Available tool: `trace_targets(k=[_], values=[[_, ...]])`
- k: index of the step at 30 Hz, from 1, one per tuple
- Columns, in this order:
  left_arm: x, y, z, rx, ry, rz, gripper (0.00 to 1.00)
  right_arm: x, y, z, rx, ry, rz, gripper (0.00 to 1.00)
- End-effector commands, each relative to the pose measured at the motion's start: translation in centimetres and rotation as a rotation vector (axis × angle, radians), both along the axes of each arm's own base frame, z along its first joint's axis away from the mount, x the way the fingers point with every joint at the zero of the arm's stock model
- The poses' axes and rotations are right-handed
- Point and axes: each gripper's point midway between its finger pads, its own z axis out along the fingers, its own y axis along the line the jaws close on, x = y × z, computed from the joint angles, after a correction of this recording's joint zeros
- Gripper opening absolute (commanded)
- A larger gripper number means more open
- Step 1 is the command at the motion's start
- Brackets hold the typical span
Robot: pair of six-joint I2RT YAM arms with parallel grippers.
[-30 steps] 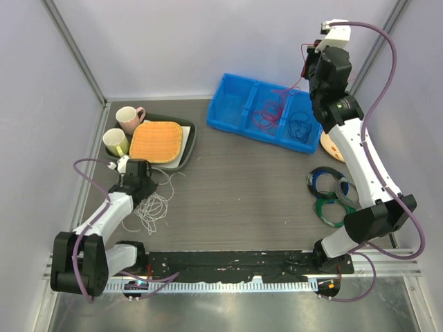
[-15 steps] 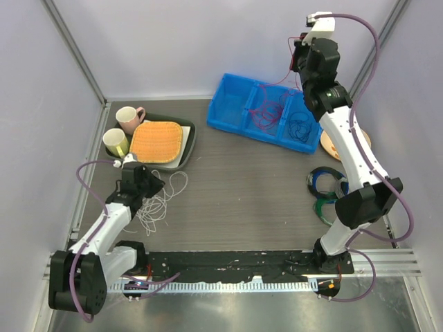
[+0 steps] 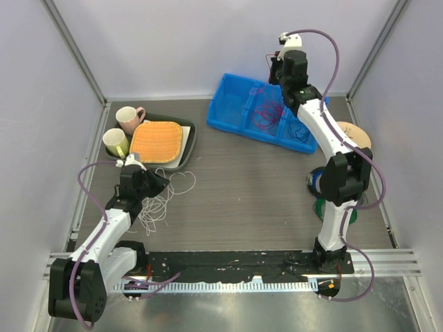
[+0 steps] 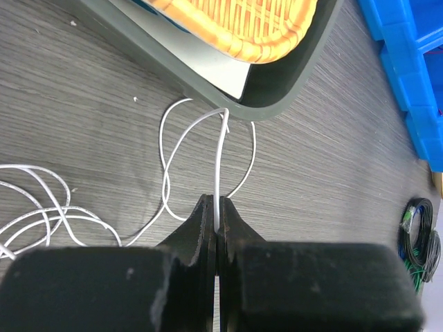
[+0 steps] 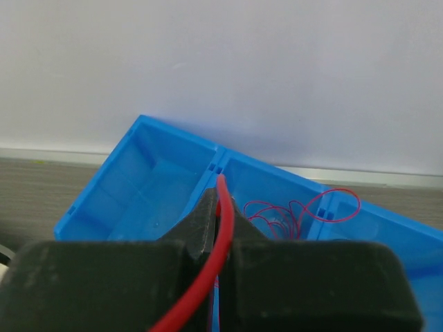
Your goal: Untangle the cables
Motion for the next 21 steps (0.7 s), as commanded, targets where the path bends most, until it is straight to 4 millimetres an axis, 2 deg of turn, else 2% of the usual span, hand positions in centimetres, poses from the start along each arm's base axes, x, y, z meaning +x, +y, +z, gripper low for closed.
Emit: trace_targets(k=[1, 6, 7, 9, 11, 18, 19, 21], values=[[0.6, -0.7, 1.4, -0.013, -0.071, -0.044, 0.0, 1.7, 1.3, 2.4, 0.06, -0.095, 0.029, 0.01], [0.5, -0.8, 1.3, -0.016, -0.069, -0.049, 0.0, 3.6, 1.0, 0.0, 0.054, -0.066, 0.01, 0.01], [0.5, -0.8, 1.3, -0.015, -0.068, -0.048, 0.0, 4.2, 0.9, -1.3, 0.05, -0.047, 0.002, 0.01], [0.5, -0.9, 1.4, -0.018, -0.072, -0.052, 0.0, 5.0, 0.0, -2.1, 0.053, -0.04, -0.017, 0.01], [0.4, -0.9, 1.4, -0.02, -0.074, -0.054, 0.0, 5.9, -0.7, -3.9, 0.054, -0.016, -0.033, 0.01], [0.8, -1.0, 1.9, -0.024, -0.098, -0.06, 0.0, 8.2, -4.8, -9.2, 0.08, 0.06, -0.12, 0.01], [0.8, -1.1, 2.0, -0.024, -0.101, -0.061, 0.0, 8.4, -5.9, -9.7, 0.088, 0.067, -0.141, 0.01], [0.8, -1.1, 1.9, -0.024, -0.097, -0.06, 0.0, 8.8, -6.7, -10.7, 0.101, 0.082, -0.161, 0.01]])
